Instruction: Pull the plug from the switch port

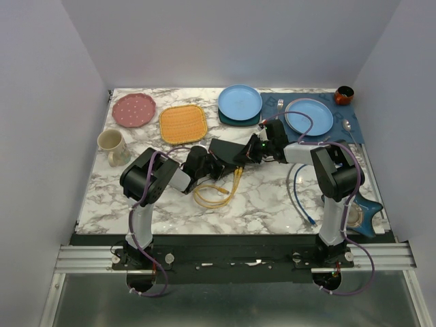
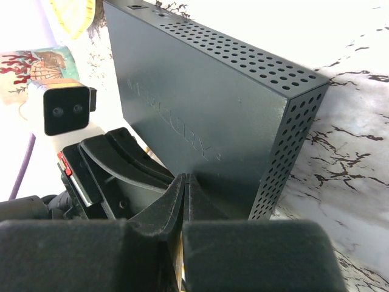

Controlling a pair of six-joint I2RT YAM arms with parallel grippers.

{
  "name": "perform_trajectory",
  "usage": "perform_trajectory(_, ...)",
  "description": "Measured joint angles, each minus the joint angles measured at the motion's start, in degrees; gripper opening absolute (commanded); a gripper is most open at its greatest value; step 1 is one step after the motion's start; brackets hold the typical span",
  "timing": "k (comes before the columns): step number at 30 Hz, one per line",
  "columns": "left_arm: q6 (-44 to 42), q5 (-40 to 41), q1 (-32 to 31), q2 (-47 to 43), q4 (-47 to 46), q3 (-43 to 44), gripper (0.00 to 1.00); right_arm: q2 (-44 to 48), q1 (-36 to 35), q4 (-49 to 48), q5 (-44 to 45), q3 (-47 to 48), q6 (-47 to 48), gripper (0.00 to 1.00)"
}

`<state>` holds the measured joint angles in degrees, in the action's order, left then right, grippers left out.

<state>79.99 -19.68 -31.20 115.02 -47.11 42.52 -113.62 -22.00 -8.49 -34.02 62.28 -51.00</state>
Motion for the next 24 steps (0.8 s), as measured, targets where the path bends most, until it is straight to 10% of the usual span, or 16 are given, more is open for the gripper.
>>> perform_trajectory(24,0.22,-0.07,0.07,0.07,-2.40,-1.49,0.00,12.04,-1.01,3.89,3.78,-6.73,3.21,0.09)
